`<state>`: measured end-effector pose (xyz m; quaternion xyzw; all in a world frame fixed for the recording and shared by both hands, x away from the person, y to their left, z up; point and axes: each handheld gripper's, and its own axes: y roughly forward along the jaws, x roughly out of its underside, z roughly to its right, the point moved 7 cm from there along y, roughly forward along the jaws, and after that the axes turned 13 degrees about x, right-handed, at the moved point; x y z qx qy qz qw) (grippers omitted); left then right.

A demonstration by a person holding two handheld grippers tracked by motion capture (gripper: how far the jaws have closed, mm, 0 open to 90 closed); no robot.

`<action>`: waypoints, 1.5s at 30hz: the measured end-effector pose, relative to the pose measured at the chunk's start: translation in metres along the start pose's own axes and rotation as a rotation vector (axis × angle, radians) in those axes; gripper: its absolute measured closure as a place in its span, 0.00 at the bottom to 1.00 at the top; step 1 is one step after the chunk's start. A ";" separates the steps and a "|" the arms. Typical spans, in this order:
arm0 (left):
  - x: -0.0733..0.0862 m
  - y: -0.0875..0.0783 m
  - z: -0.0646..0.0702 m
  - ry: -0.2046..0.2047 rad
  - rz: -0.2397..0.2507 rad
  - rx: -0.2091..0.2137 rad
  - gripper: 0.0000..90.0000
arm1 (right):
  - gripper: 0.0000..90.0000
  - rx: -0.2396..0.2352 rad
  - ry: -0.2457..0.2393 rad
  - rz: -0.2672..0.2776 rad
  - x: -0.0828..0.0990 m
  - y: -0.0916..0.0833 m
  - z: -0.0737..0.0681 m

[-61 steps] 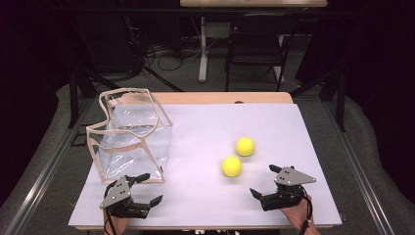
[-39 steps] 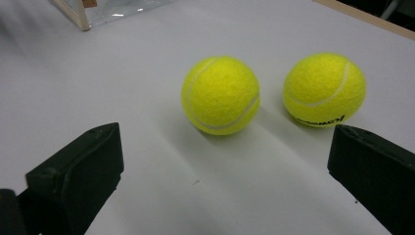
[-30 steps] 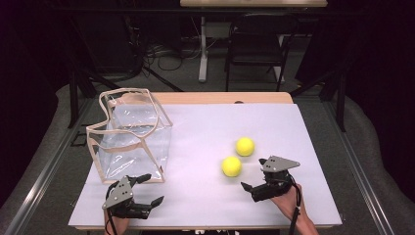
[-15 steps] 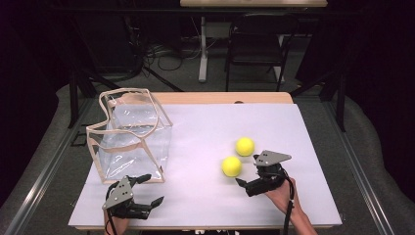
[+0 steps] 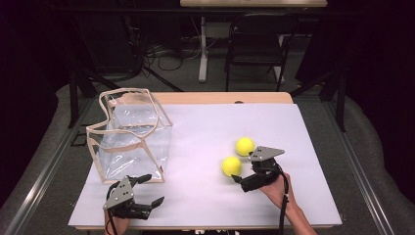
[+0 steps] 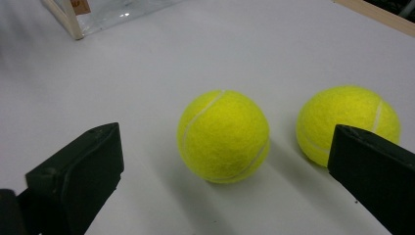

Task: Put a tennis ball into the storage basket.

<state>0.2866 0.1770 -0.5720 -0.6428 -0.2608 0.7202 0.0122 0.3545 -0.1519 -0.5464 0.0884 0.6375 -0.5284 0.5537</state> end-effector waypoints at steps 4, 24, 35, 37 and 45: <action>0.000 0.000 0.000 0.002 0.002 -0.001 0.18 | 0.00 0.001 -0.008 -0.006 -0.001 0.003 -0.001; 0.000 0.000 0.000 0.003 -0.004 0.005 0.18 | 0.00 -0.014 -0.019 -0.025 -0.004 0.017 -0.008; 0.000 0.000 0.000 0.002 -0.003 0.004 0.18 | 0.00 -0.020 -0.027 -0.050 -0.001 0.028 -0.010; 0.000 0.000 0.000 0.001 -0.002 0.004 0.18 | 0.00 -0.021 -0.026 -0.057 0.000 0.030 -0.010; 0.000 -0.001 0.000 0.003 -0.001 0.004 0.18 | 0.00 -0.025 -0.023 -0.068 0.002 0.036 -0.012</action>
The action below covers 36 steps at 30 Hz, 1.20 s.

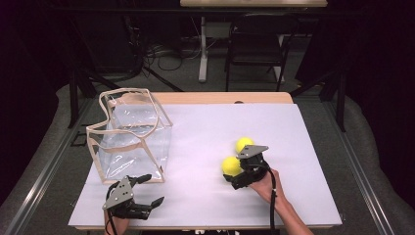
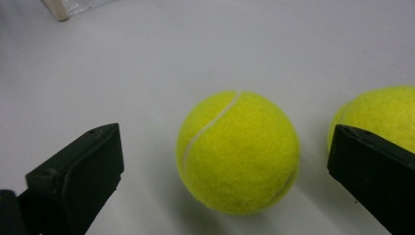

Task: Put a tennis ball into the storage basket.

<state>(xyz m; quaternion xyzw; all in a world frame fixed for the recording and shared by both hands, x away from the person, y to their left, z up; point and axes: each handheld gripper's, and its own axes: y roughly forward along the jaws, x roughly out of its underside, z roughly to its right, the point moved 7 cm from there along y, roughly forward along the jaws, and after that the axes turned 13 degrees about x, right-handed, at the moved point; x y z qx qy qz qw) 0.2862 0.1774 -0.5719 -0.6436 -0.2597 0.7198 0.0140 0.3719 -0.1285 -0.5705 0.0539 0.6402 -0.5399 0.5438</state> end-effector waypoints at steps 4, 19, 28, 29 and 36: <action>0.000 0.000 0.000 0.001 0.003 -0.002 0.18 | 0.00 -0.003 -0.002 -0.016 0.001 0.004 -0.002; -0.001 0.000 0.001 0.002 0.005 0.001 0.18 | 0.15 0.014 0.022 -0.049 0.007 0.017 -0.002; 0.000 0.000 0.000 0.000 0.001 0.001 0.18 | 0.24 0.044 0.029 -0.078 0.011 0.022 0.000; 0.000 0.000 0.000 0.000 0.003 0.000 0.18 | 0.26 0.038 0.029 -0.077 0.012 0.022 0.000; 0.000 0.001 0.000 0.000 -0.002 0.006 0.18 | 0.28 0.039 0.032 -0.079 0.013 0.022 0.001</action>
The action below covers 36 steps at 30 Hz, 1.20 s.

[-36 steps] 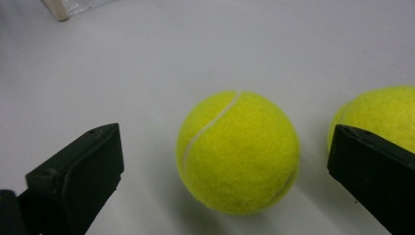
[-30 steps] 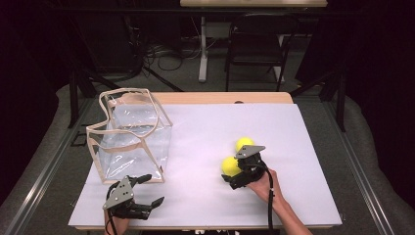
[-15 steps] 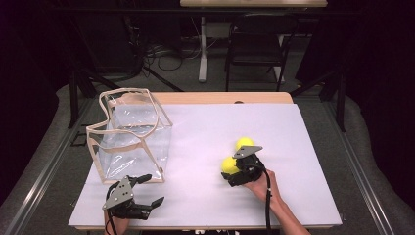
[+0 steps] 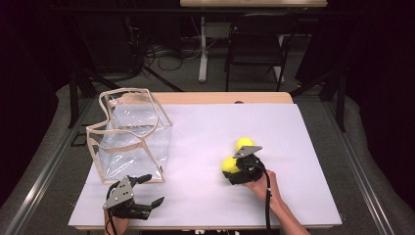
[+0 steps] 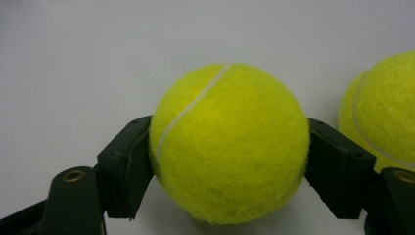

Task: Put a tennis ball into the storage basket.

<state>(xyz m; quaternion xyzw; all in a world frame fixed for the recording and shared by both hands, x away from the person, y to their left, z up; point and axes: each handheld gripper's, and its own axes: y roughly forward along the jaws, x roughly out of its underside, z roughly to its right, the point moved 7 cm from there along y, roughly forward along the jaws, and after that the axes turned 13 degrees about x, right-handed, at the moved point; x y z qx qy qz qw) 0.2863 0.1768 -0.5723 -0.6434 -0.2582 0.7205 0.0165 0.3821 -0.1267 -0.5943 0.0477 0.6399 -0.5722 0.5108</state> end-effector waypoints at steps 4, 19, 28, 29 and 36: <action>0.000 0.000 0.000 0.001 -0.003 0.002 0.18 | 0.28 0.001 0.003 0.006 0.000 0.000 0.000; 0.000 0.000 0.000 0.001 0.000 0.001 0.18 | 0.29 0.005 -0.016 0.031 -0.004 -0.005 -0.002; 0.000 0.000 0.000 0.000 0.003 0.001 0.18 | 0.29 0.014 -0.013 0.046 -0.010 -0.014 0.002; 0.000 0.000 0.000 0.000 0.001 0.001 0.18 | 0.29 0.013 -0.009 0.050 -0.011 -0.016 0.003; 0.000 -0.001 0.000 -0.002 0.004 -0.003 0.18 | 0.29 0.018 -0.017 0.059 -0.013 -0.020 0.004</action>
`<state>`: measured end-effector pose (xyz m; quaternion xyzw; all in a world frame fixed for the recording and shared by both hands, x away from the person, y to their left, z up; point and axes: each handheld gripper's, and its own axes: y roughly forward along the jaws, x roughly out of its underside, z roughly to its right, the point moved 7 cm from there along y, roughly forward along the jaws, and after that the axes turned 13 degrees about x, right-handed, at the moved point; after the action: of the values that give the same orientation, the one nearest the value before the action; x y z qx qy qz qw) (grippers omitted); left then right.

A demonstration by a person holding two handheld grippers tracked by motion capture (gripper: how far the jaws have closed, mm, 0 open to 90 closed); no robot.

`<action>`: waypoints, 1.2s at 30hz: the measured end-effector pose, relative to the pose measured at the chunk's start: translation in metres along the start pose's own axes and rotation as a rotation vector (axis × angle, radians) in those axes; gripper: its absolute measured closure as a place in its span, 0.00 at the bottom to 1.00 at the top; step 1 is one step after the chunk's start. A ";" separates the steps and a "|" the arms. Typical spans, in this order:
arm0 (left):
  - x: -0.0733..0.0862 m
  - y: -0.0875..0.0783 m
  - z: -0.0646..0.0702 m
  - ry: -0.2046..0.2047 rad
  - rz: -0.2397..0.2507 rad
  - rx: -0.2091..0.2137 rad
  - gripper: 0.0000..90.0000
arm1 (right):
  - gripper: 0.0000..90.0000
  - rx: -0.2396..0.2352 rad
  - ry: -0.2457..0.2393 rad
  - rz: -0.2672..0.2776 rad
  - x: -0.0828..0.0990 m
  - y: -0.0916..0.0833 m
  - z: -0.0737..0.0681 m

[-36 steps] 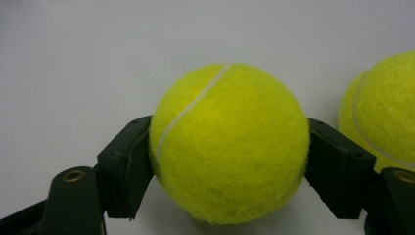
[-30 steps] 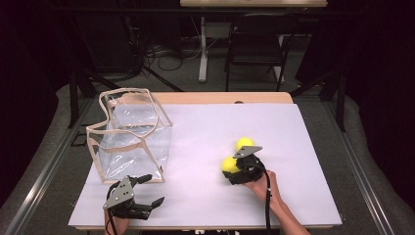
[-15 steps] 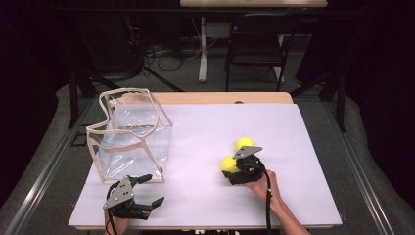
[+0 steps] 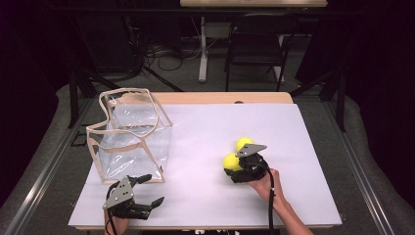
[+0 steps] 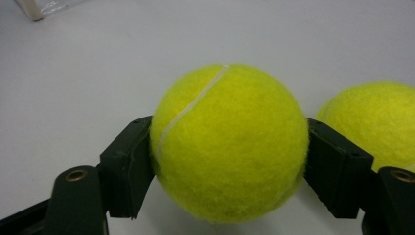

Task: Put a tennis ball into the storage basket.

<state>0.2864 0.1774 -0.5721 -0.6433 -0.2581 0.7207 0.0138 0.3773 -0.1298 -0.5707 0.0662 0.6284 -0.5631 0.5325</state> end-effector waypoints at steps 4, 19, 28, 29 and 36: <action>0.000 0.000 0.000 0.002 -0.002 0.002 0.18 | 0.29 0.000 -0.001 0.006 -0.003 -0.003 0.001; 0.000 0.000 0.000 0.004 -0.001 0.001 0.18 | 0.29 0.010 -0.004 0.048 -0.018 -0.011 0.004; 0.000 -0.002 -0.001 0.000 0.001 -0.004 0.18 | 0.29 0.005 -0.018 0.063 -0.027 -0.015 0.003; 0.000 -0.002 -0.001 0.002 0.001 -0.005 0.18 | 0.29 0.007 -0.018 0.062 -0.028 -0.015 0.003; 0.000 -0.001 -0.001 0.002 0.001 -0.003 0.18 | 0.29 0.002 -0.023 0.075 -0.033 -0.016 0.001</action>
<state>0.2867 0.1789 -0.5715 -0.6442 -0.2590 0.7196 0.0128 0.3808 -0.1187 -0.5357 0.0835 0.6188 -0.5442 0.5603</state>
